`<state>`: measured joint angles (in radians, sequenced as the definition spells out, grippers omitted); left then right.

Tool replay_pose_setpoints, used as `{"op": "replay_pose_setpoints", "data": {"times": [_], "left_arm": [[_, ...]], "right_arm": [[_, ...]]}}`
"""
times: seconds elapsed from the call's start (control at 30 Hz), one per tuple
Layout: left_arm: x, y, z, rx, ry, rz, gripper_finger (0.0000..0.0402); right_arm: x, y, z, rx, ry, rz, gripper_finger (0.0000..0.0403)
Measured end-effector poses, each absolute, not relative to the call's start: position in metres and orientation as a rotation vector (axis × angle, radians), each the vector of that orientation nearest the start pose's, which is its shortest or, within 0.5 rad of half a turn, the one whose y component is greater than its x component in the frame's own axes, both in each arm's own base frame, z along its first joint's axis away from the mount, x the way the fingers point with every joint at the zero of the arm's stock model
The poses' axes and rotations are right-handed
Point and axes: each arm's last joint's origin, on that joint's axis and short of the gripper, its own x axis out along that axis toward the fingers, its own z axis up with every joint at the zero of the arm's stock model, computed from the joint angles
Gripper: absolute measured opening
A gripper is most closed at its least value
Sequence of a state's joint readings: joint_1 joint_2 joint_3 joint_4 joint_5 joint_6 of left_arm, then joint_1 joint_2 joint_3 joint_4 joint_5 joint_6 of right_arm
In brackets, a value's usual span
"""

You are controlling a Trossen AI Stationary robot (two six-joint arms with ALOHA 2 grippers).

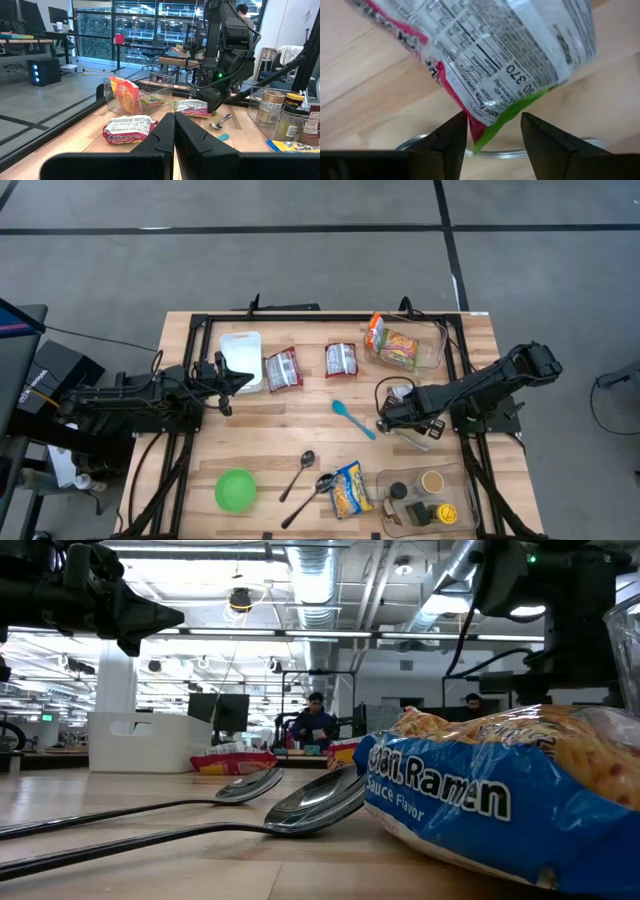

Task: Pick & Place Food Item
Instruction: Put the green noodle pack into the top transparent bin

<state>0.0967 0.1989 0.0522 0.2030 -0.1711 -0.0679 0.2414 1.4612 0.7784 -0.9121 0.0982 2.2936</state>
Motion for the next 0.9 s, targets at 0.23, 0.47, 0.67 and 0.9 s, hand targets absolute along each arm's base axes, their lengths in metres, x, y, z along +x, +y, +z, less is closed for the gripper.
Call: {"op": "replay_pose_setpoints", "data": {"times": [0.23,0.47,0.67,0.9], "left_arm": [[0.1075,0.0153,0.1846,-0.07,-0.065,0.265,0.0003],[0.1075,0.0154,0.1846,-0.07,-0.065,0.265,0.0003],[0.1075,0.0154,0.1846,-0.07,-0.065,0.266,0.0003],[0.1075,0.0154,0.1846,-0.069,-0.065,0.265,0.0003]], "right_arm": [[0.2126,0.0516,0.1613,1.506,0.868,-1.552,0.0165],[0.2138,0.0519,0.1613,1.506,0.875,-1.531,0.0164],[0.2124,0.0509,0.1613,1.494,0.878,-1.549,0.0164],[0.2111,0.0505,0.1613,1.48,0.876,-1.56,0.0164]]}}
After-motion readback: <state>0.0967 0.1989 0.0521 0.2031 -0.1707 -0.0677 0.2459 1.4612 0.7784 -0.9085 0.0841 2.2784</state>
